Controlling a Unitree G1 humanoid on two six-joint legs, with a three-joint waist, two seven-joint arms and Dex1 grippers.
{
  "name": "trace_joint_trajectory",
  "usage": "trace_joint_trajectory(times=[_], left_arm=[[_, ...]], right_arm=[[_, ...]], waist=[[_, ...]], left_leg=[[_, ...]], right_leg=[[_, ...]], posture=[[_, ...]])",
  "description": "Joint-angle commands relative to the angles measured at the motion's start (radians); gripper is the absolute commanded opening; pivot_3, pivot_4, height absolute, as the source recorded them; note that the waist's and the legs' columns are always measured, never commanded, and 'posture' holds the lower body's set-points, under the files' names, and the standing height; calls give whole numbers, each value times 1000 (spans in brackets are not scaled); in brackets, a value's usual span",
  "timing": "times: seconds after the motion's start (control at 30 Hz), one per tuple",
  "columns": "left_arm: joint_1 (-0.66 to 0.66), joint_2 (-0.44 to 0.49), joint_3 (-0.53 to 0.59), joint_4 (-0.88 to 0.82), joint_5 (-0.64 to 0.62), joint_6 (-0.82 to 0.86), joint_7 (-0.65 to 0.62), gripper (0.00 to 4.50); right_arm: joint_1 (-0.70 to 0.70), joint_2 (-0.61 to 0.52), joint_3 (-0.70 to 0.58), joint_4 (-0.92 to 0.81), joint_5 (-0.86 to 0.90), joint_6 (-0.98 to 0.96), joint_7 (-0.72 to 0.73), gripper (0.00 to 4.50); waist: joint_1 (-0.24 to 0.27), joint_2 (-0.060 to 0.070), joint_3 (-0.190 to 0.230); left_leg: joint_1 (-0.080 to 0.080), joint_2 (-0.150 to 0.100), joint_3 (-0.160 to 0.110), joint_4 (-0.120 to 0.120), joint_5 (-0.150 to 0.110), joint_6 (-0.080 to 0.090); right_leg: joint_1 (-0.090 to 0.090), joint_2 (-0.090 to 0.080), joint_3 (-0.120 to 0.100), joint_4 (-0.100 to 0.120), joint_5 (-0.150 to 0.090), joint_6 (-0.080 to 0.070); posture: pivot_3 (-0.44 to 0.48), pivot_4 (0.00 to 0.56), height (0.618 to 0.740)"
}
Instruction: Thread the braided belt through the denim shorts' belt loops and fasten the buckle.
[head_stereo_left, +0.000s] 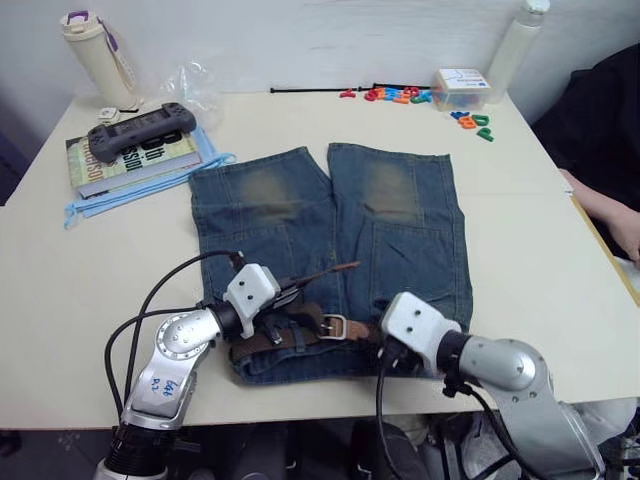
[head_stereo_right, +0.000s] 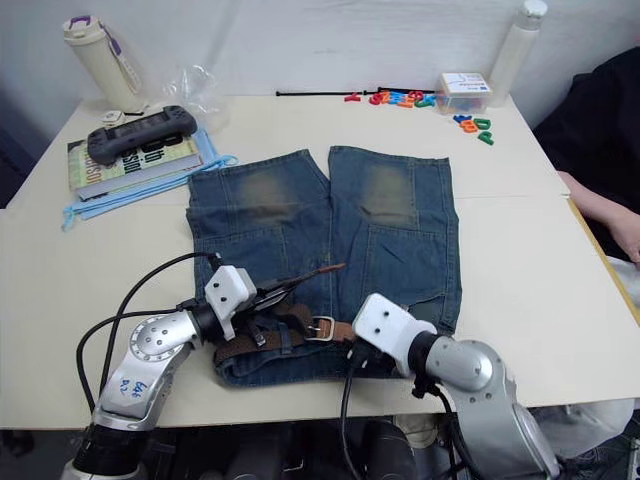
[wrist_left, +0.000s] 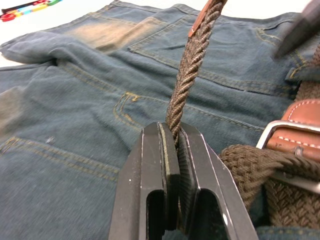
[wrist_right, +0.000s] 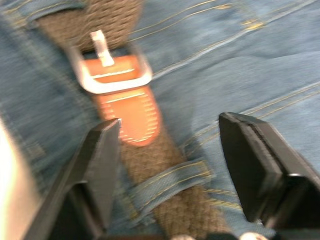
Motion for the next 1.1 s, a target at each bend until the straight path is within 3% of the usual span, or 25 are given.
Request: trace_joint_trajectory(times=[0.03, 0.43, 0.73, 0.87, 1.0, 1.1], left_arm=[[-12, -1, -13, 1, -23, -15, -8, 0], [-28, 2, -18, 42, -15, -29, 0, 0], [-52, -1, -23, 58, -6, -22, 20, 0], [-60, -1, -29, 61, -3, -17, 27, 0], [-67, -2, -30, 56, -3, -5, 40, 0], [-63, 3, -25, 50, -1, 12, 53, 0]], right_arm=[[72, -47, 85, -168, -32, -96, -60, 3178], [67, -57, 192, -74, -173, -226, -218, 3178], [-2, -31, 242, 7, -200, -219, -212, 3178], [-34, -14, 262, 57, -199, -193, -205, 2010], [-62, 2, 269, 81, -200, -173, -198, 118], [-84, 7, 274, 88, -208, -168, -199, 5]], waist=[[-1, 0, 0], [0, 0, 0], [-1, 0, 0], [-2, 0, 0], [-3, 0, 0], [-4, 0, 0]], left_leg=[[0, 0, 0, 0, 0, 0], [0, 0, 0, 0, 1, -1], [0, 0, 0, 0, 1, -1], [0, 0, 0, 1, 1, -1], [0, 0, 0, 1, 1, -1], [0, 0, 0, 1, 1, -1]], right_leg=[[0, 0, 0, 0, 0, 0], [0, 0, 0, 0, 0, 0], [0, 0, 0, 1, 0, 0], [0, 1, 0, 1, 0, 0], [0, 1, 0, 2, 0, 0], [0, 1, 0, 2, 0, 0]], posture=[[0, 150, 717], [0, 150, 717], [0, 150, 717], [0, 150, 717], [0, 150, 717], [0, 150, 717]])
